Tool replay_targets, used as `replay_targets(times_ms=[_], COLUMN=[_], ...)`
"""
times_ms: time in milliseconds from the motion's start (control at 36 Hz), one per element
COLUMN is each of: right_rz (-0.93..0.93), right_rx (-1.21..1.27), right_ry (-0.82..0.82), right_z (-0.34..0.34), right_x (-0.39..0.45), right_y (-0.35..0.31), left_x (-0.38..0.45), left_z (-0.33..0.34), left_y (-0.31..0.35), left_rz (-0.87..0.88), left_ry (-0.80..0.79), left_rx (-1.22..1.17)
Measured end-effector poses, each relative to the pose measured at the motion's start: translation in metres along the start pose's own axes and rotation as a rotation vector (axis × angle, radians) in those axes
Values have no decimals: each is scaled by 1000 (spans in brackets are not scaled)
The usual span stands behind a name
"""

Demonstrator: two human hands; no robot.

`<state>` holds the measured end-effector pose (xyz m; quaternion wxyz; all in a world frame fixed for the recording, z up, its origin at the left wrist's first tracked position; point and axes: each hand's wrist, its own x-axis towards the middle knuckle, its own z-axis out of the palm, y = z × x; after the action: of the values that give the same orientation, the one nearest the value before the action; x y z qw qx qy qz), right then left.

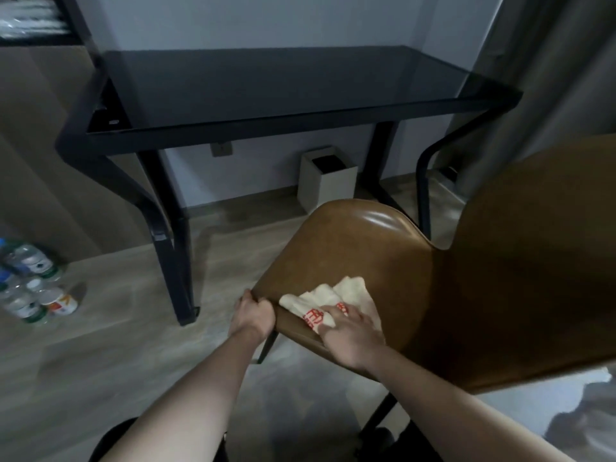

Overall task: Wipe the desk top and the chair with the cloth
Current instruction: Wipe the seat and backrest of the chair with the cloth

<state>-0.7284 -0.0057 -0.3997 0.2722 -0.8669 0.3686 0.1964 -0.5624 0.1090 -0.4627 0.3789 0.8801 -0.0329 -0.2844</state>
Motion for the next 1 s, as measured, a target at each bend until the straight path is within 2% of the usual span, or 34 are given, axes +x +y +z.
replay_targets(times_ms=[83,167,389,500,750,861,1000], right_rz=[6,7,185,138,54,3,-172], right_rx=[31,1,189,60,-122,-178,-228], right_ry=[3,97,76,44,106,106,126], right_z=[7,19,3,-3,-34,-41,-36], right_x=[-25,-41,7,53,138,152,132], right_y=[21,35,5,-12,-57,-72,-60], left_x=[-5,-8,0,1,13,13,15], left_z=[-2,-4,-4,-1,4,5,2], left_y=[2,4,1,3,2,3,3], left_rz=[-4,-2,-1,5,24,21,34], left_ry=[-9,-5,-20,-18,2,4,-17], left_rx=[12,28,24,42,80,92,155])
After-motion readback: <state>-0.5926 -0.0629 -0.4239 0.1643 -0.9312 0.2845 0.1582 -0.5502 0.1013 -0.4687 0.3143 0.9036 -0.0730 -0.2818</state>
